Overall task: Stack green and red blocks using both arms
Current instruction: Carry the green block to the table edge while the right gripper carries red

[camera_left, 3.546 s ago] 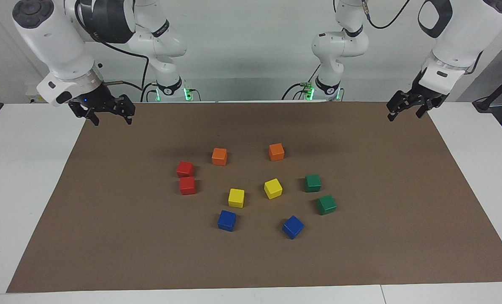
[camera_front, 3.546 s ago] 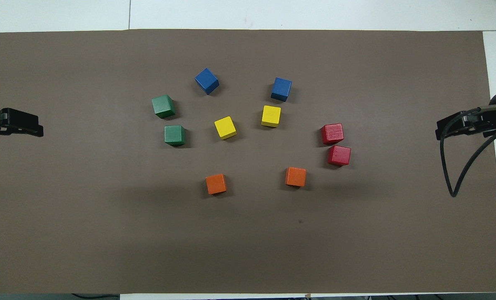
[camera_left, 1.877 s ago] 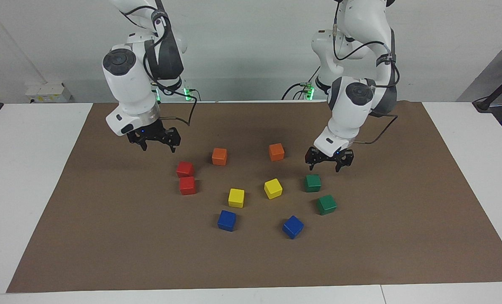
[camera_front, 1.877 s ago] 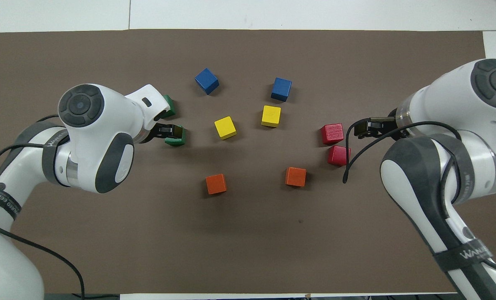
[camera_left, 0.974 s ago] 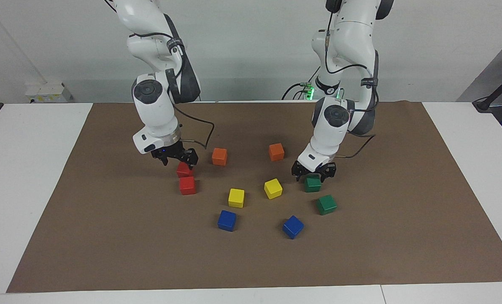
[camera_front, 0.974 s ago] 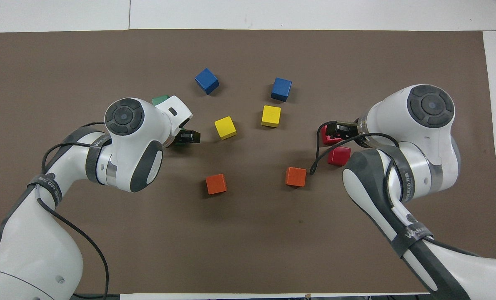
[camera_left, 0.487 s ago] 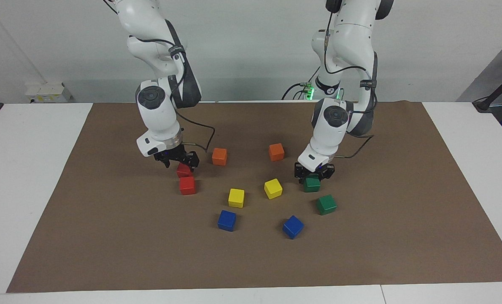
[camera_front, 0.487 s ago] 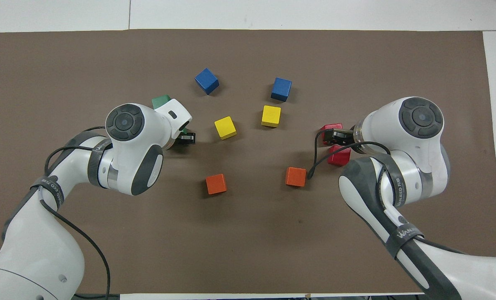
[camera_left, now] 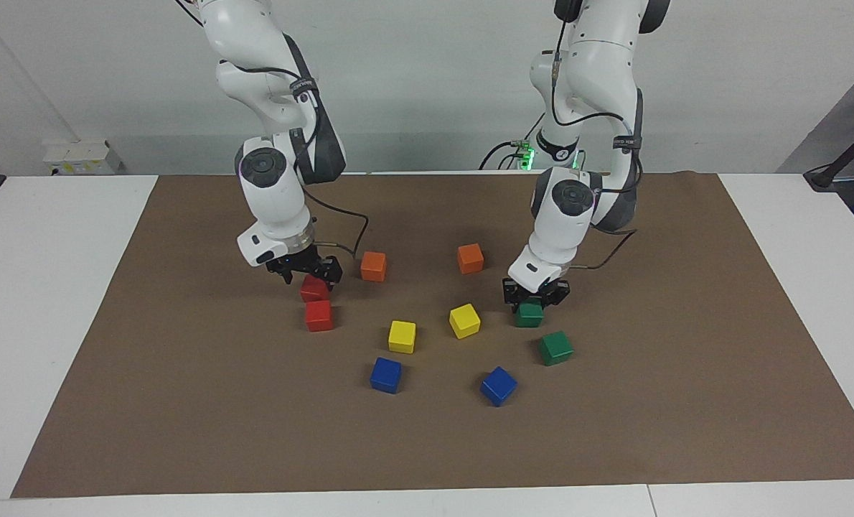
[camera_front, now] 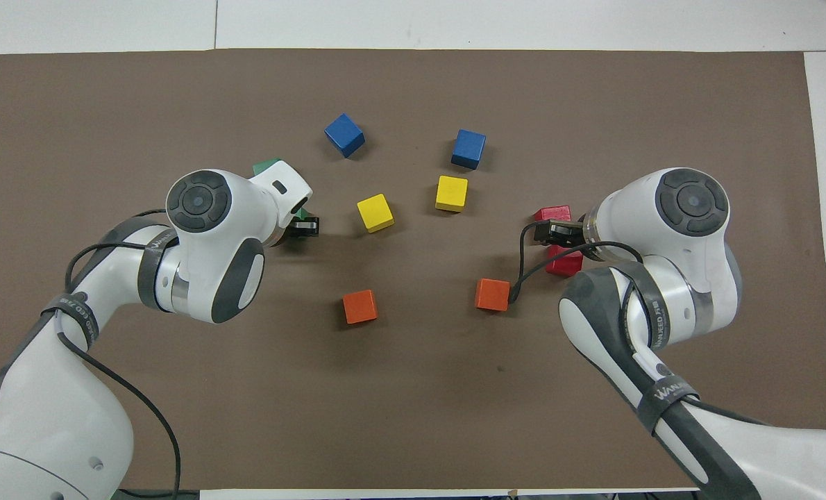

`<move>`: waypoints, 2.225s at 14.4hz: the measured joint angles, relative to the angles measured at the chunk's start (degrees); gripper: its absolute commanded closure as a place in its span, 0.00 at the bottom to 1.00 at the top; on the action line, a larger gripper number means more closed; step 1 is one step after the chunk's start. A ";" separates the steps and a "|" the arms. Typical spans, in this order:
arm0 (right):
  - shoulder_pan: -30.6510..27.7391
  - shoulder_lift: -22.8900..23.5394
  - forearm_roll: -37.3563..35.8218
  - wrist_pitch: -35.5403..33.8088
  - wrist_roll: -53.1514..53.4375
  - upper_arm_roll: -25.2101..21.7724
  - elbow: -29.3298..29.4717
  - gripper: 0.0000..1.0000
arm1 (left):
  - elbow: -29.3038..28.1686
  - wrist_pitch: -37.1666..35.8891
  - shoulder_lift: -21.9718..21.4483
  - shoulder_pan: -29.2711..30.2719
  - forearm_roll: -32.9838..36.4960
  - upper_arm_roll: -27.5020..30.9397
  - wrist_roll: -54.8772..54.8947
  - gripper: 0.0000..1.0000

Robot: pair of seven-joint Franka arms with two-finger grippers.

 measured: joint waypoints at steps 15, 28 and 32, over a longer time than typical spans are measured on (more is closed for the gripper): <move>-0.14 2.61 0.00 8.47 -1.15 -0.09 -5.30 1.00 | -2.98 -10.93 -9.85 34.63 0.03 1.09 29.00 1.00; -14.00 2.77 -0.04 -7.10 -34.62 -0.85 11.13 1.00 | -8.99 2.11 -5.27 35.93 -2.37 0.47 36.02 1.00; -15.26 4.64 -0.07 -5.40 -37.50 -0.86 11.00 1.00 | -8.95 2.33 -5.24 35.93 -2.39 0.36 36.71 0.00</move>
